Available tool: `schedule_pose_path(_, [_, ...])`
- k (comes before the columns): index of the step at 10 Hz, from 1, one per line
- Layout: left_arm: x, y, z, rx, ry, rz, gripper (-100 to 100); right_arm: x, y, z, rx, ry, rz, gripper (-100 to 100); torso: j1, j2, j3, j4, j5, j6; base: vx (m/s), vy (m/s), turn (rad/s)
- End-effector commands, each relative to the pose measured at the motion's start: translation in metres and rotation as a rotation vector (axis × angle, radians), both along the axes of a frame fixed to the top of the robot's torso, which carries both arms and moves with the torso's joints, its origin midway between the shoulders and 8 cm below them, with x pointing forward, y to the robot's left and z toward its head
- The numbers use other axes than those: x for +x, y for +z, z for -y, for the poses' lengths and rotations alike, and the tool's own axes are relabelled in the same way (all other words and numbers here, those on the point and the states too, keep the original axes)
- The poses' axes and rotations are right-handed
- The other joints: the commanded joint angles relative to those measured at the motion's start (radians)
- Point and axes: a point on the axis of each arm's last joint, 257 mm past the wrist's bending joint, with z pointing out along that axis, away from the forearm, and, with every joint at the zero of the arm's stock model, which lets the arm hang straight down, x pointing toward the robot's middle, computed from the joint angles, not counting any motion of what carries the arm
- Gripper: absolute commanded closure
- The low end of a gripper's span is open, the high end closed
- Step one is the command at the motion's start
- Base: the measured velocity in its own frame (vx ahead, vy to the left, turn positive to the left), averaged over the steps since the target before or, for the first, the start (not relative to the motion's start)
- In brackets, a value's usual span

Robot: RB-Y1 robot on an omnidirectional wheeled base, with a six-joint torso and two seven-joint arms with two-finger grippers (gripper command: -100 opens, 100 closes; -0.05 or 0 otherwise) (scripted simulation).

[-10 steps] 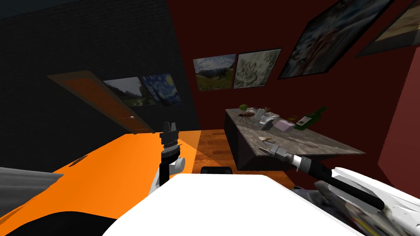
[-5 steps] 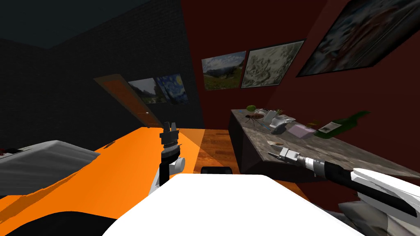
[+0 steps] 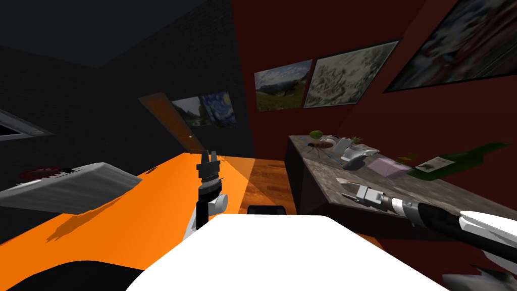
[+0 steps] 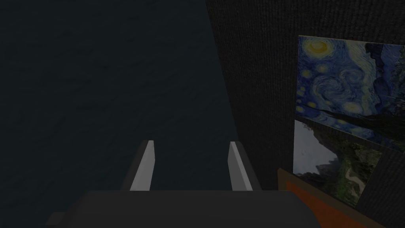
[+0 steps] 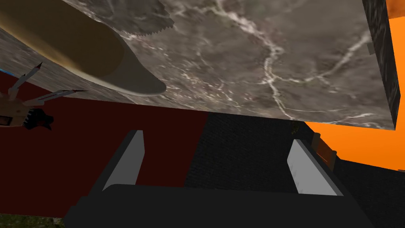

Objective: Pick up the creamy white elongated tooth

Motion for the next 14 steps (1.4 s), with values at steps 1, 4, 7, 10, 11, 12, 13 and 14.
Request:
schedule_pose_path(1, [0.0, 0.0, 0.0, 0.0, 0.0, 0.0, 0, -0.005, -0.003, 0.014, -0.042, 0.002, -0.017, -100, 0.0, 0.0, 0.0, 0.0, 0.0, 0.0, -0.008, -0.003, 0.15])
schedule_pose_path(4, [0.0, 0.0, 0.0, 0.0, 0.0, 0.0, 0, -0.029, -0.007, 0.055, -0.191, 0.026, -0.09, -100, 0.0, 0.0, 0.0, 0.0, 0.0, 0.001, -0.009, -0.002, 0.175])
schedule_pose_path(7, [0.0, 0.0, 0.0, 0.0, 0.0, 0.0, 0, -0.045, -0.008, 0.078, -0.261, 0.028, -0.133, -100, -0.001, 0.0, 0.0, 0.0, 0.0, 0.001, -0.008, -0.003, 0.155])
schedule_pose_path(10, [0.0, 0.0, 0.0, 0.0, 0.0, 0.0, 0, -0.074, -0.009, 0.113, -0.38, 0.049, -0.213, -100, 0.0, -0.001, 0.0, 0.0, 0.0, 0.0, -0.006, 0.0, 0.209])
schedule_pose_path(11, [0.0, 0.0, 0.0, 0.0, 0.0, 0.0, 0, -0.074, -0.009, 0.113, -0.38, 0.049, -0.213, -100, -0.001, 0.0, 0.0, 0.0, 0.0, 0.002, -0.001, -0.004, -0.046])
schedule_pose_path(12, [0.0, 0.0, 0.0, 0.0, 0.0, 0.0, 0, -0.103, -0.009, 0.141, -0.475, 0.071, -0.292, -100, 0.0, 0.0, 0.0, 0.0, 0.0, 0.002, -0.01, 0.006, 0.269])
schedule_pose_path(13, [0.0, 0.0, 0.0, 0.0, 0.0, 0.0, 0, -0.118, -0.009, 0.153, -0.513, 0.082, -0.329, -100, 0.0, 0.0, 0.0, 0.0, 0.0, 0.0, -0.014, 0.0, 0.387])
schedule_pose_path(14, [0.0, 0.0, 0.0, 0.0, 0.0, 0.0, 0, -0.118, -0.009, 0.153, -0.513, 0.082, -0.329, -100, 0.0, 0.0, 0.0, 0.0, 0.0, 0.001, -0.008, -0.008, 0.115])
